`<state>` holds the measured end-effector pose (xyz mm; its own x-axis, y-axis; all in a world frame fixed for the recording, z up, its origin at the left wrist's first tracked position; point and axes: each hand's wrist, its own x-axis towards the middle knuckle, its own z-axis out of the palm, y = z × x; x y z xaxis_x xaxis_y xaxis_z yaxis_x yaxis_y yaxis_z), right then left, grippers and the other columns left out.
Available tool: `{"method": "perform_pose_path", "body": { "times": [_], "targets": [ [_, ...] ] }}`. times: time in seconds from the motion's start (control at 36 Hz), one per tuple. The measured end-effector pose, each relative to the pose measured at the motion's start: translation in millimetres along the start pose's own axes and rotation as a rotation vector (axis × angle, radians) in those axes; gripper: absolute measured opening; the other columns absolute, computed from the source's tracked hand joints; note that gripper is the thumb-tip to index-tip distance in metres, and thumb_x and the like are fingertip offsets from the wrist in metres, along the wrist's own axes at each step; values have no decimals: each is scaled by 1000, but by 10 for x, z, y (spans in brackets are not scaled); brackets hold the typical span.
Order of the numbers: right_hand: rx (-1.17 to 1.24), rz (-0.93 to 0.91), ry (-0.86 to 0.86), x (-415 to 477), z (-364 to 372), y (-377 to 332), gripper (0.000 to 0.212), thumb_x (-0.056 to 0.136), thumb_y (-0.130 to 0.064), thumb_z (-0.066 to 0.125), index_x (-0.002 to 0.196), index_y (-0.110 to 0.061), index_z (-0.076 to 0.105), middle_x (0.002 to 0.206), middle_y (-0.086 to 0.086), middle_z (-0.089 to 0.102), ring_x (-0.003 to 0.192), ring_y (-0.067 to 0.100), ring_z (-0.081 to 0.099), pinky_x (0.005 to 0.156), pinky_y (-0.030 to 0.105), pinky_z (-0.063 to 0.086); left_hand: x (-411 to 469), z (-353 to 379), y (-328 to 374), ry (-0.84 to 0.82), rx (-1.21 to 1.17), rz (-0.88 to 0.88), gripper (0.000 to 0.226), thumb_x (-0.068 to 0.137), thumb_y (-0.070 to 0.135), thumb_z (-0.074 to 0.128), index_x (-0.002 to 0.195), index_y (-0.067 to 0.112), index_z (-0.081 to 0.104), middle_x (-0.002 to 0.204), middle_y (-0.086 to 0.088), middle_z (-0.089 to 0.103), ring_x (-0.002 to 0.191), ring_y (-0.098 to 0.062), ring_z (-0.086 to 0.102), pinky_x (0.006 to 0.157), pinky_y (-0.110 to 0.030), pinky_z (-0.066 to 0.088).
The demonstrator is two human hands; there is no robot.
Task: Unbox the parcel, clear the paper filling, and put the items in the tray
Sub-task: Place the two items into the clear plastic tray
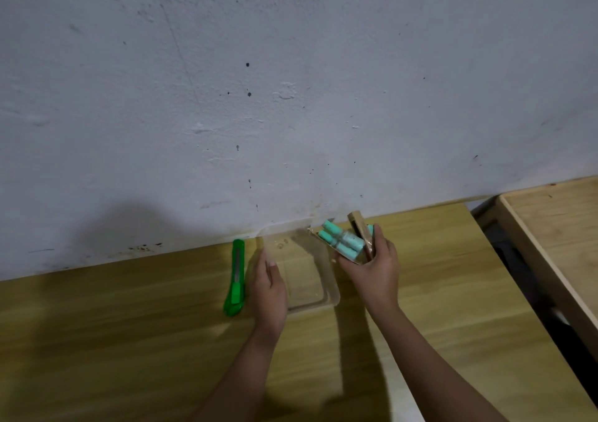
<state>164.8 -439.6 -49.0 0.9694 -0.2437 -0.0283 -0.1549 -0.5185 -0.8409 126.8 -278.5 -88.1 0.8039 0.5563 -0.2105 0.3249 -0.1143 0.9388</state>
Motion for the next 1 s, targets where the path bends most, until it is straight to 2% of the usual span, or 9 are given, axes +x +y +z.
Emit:
{"method": "perform_pose_path", "body": {
  "times": [0.31, 0.36, 0.44, 0.56, 0.69, 0.78, 0.89, 0.94, 1.0],
  "targets": [
    [-219, -101, -187, -213, 403, -347, 97, 67, -40, 77, 144, -16, 24, 130, 14, 44, 119, 27, 41, 94, 37, 46, -43, 5, 90, 3, -179, -76, 40, 100, 9, 34, 139, 9, 40, 142, -2, 43, 134, -15, 38, 111, -27, 28],
    [-255, -118, -217, -235, 444, -383, 95, 69, -37, 76, 145, -15, 22, 132, 16, 41, 122, 29, 37, 96, 38, 45, -42, -4, 117, -6, -258, -101, 37, 99, 7, 33, 134, 7, 47, 135, -4, 50, 125, -16, 46, 105, -25, 36],
    [-288, -136, -248, -259, 480, -431, 93, 71, -34, 74, 145, -14, 21, 134, 17, 38, 124, 29, 33, 97, 38, 43, -10, -27, 112, -10, -332, -120, 29, 98, 3, 34, 117, 11, 55, 115, 0, 59, 106, -11, 55, 83, -8, 42],
    [-348, -184, -287, -286, 513, -471, 85, 77, -30, 70, 144, -12, 22, 138, 19, 33, 126, 31, 30, 98, 39, 41, 59, -58, 79, -38, -353, -124, 31, 97, 0, 34, 118, 8, 55, 121, -9, 58, 115, -22, 54, 93, -22, 44],
    [-459, -247, -341, -364, 590, -470, 73, 84, -25, 63, 142, -7, 24, 142, 17, 31, 126, 29, 31, 105, 35, 34, 67, -87, 106, -96, -384, -102, 31, 96, -5, 33, 116, 1, 55, 104, -6, 63, 90, -10, 62, 67, -7, 48],
    [-481, -242, -347, -375, 599, -460, 73, 85, -22, 62, 143, -6, 20, 143, 17, 29, 127, 29, 30, 107, 34, 31, 69, -96, 126, -117, -377, -123, 32, 96, -4, 32, 112, 7, 57, 98, 0, 63, 82, 1, 62, 64, -5, 46],
    [-489, -242, -364, -389, 611, -464, 72, 87, -21, 59, 143, -3, 17, 144, 15, 28, 129, 28, 29, 110, 34, 28, 76, -96, 161, -114, -354, -124, 39, 97, -3, 31, 89, 24, 58, 90, 8, 61, 73, 8, 63, 60, -2, 44],
    [-444, -233, -390, -409, 616, -454, 70, 88, -21, 57, 143, -4, 17, 145, 14, 28, 130, 27, 28, 110, 33, 27, 70, -95, 159, -130, -361, -146, 38, 97, -2, 31, 92, 23, 59, 89, 7, 62, 70, 10, 64, 59, -4, 46],
    [-395, -215, -417, -437, 621, -430, 69, 87, -22, 59, 142, -5, 20, 144, 12, 30, 130, 26, 29, 110, 32, 28, 71, -99, 151, -137, -364, -179, 34, 98, 0, 32, 103, 18, 61, 98, 1, 65, 82, -1, 66, 64, -10, 50]
  ]
}}
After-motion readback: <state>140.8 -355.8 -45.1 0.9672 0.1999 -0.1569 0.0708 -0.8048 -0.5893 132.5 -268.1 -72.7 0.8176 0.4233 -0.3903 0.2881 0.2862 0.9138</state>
